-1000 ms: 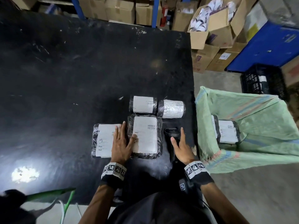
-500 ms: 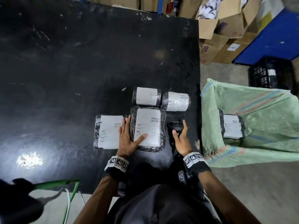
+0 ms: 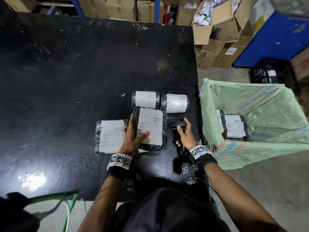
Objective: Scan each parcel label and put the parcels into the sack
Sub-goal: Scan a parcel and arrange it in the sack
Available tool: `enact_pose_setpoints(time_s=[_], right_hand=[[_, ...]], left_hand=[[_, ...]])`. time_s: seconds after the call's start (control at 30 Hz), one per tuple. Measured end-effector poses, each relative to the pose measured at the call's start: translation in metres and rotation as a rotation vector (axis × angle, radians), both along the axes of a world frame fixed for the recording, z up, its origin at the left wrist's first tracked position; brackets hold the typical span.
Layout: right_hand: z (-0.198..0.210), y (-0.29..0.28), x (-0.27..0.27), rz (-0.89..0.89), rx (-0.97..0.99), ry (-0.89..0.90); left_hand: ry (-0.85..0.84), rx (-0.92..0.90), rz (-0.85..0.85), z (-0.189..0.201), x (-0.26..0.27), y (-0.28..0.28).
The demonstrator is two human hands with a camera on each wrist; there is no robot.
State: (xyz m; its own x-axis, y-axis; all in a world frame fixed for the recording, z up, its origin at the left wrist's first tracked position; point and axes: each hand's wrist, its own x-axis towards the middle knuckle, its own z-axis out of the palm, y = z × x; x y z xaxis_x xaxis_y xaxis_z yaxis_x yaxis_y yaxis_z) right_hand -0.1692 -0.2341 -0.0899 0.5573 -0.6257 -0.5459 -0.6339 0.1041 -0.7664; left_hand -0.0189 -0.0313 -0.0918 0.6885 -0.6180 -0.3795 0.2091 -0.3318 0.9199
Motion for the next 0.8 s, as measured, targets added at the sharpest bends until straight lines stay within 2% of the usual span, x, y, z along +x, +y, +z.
enact_pose_setpoints(time_s=[0.13,0.23,0.33,0.47,0.6,0.8], right_hand=[[-0.004,-0.004,-0.011,-0.057,-0.023,-0.031],[-0.008,-0.001,-0.018,-0.110,-0.017,-0.073],[-0.017,0.001,-0.025,-0.126,-0.034,-0.101],[-0.012,0.005,-0.032,-0.156,-0.063,-0.178],[0.005,0.010,-0.039,-0.150,-0.106,-0.259],[0.038,0.016,-0.051,-0.107,-0.224,-0.361]], left_hand=[[-0.119,0.106,-0.060,-0.020,0.008,-0.007],[-0.231,0.207,-0.103,0.003,0.005,-0.020],[-0.300,0.319,-0.105,0.009,0.004,-0.029],[-0.367,0.328,-0.107,0.013,0.002,-0.035],[-0.315,0.267,-0.003,0.007,-0.013,-0.039],[-0.198,0.081,0.175,0.002,-0.031,-0.041]])
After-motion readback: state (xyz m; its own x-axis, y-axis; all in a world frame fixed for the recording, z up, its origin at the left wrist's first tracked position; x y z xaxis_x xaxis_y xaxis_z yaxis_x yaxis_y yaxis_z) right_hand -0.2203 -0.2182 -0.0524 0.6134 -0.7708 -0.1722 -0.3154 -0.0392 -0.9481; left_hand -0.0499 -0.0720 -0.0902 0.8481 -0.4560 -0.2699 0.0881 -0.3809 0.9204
